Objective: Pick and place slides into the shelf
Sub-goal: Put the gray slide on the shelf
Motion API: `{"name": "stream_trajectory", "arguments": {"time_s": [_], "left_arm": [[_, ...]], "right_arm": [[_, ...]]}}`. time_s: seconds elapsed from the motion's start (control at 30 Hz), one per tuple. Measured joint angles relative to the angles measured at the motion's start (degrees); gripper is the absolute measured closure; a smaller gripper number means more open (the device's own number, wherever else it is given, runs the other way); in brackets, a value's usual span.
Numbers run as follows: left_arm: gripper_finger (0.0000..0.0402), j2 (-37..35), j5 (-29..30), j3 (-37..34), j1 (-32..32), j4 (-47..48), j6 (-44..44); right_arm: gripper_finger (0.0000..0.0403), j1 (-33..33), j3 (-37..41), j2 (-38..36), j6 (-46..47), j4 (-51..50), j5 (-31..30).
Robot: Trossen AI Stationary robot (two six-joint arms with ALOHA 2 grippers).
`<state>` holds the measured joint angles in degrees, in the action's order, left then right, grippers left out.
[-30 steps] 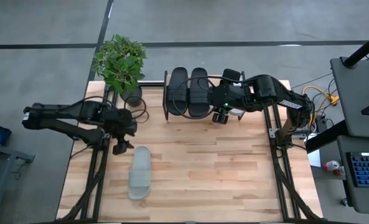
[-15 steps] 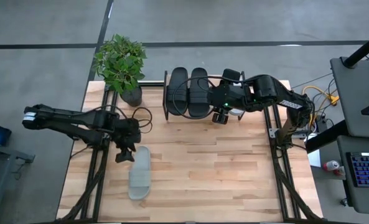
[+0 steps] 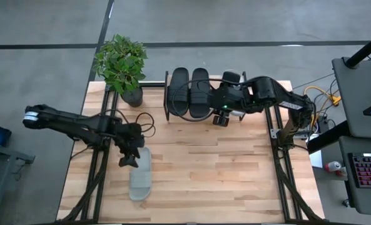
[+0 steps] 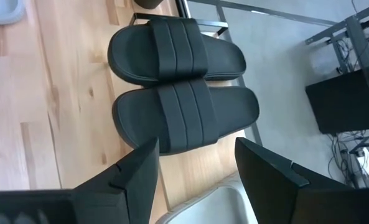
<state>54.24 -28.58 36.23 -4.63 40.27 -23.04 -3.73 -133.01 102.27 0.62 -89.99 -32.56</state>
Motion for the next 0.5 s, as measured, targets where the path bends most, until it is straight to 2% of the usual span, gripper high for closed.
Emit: {"name": "stream_trajectory", "arguments": {"time_s": [0.2,0.5], "left_arm": [[0.0139,0.15,-1.21,-2.79,-1.91,-1.52,-2.22],[0.0139,1.49,-1.19,-4.72,-4.89,-8.87,-5.85]], "right_arm": [[0.02,0.0,2.24,-0.01,0.48,0.0,-0.01],[0.02,0.0,4.46,0.01,1.26,0.22,-0.02]]}}
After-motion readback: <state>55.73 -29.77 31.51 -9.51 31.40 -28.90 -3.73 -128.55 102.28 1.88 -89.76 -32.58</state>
